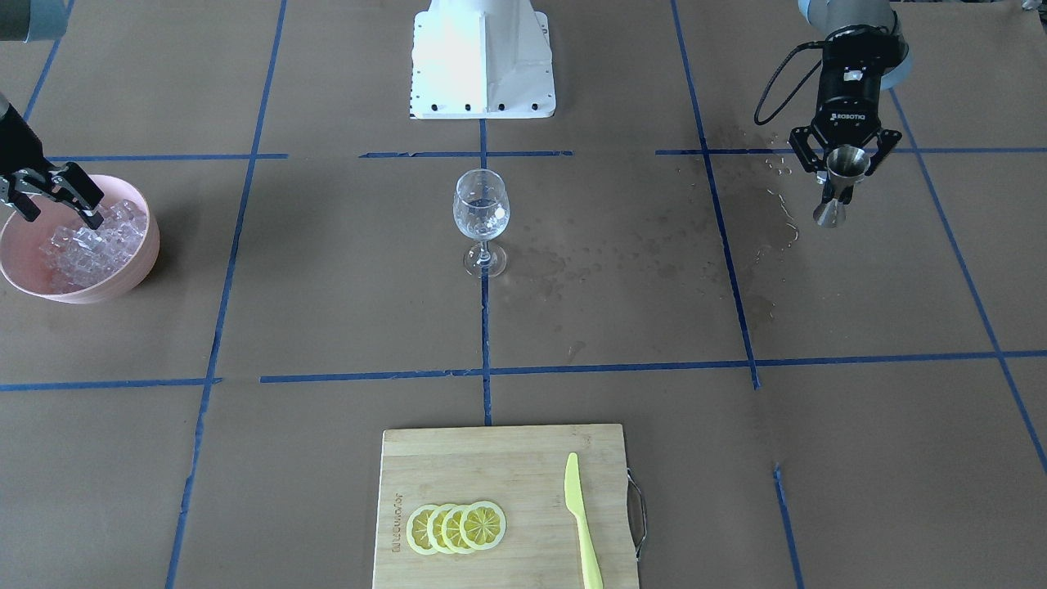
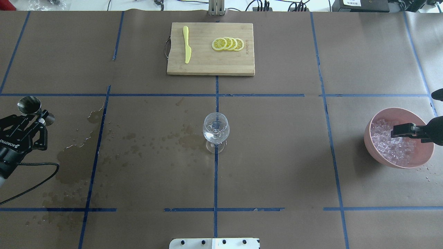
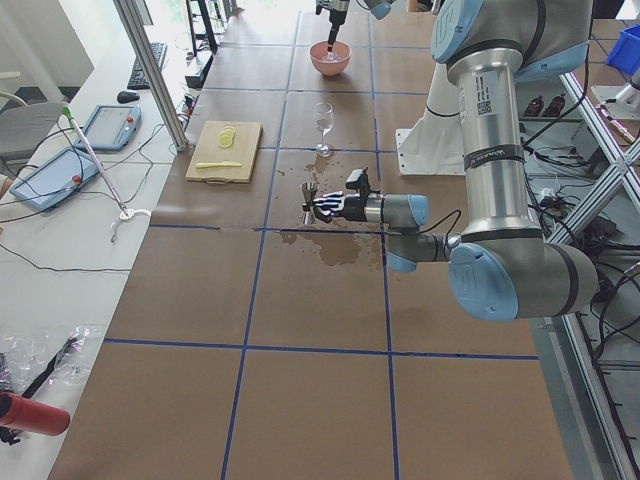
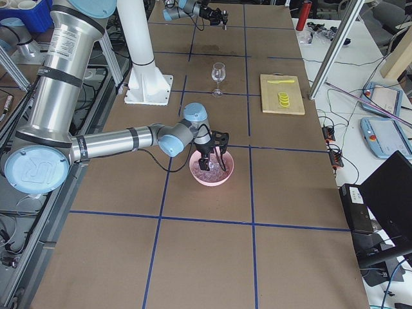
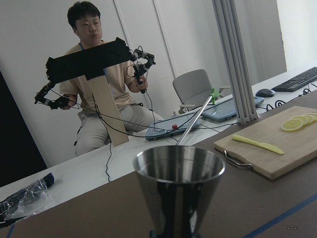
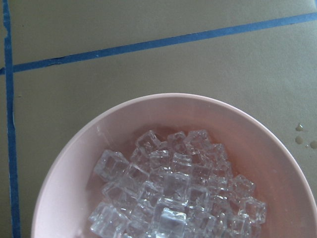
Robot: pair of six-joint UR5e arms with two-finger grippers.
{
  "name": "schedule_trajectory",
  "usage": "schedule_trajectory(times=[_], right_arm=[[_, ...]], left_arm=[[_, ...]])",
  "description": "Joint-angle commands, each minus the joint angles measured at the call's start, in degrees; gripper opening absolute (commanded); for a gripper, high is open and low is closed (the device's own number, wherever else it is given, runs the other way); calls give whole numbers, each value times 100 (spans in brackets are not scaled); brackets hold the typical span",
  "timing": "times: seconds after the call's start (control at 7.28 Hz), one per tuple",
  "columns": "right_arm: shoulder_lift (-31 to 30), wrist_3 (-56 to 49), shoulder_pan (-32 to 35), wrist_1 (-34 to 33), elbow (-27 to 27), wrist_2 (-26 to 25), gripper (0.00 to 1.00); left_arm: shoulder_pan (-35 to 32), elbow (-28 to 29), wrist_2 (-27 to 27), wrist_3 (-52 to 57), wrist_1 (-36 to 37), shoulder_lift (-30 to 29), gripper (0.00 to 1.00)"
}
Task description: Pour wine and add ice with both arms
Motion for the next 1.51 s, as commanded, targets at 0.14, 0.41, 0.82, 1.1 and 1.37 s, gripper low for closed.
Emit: schedule_trajectory(times=[0.14, 0.41, 0.82, 1.1, 1.37], right_arm=[[137, 151, -160, -1, -223, -9, 96], [234, 142, -178, -19, -303, -9, 92], [270, 133, -178, -28, -321, -1, 64], [270, 124, -169, -28, -347, -1, 55], [261, 116, -169, -28, -339, -1, 51]], left_arm=[[0, 9, 0, 0, 9, 34, 0], [8, 27, 0, 0, 0, 69, 0], [8, 105, 0, -53, 0, 69, 0], [8, 115, 0, -53, 0, 69, 0], [9, 202, -9, -314, 17, 69, 0]])
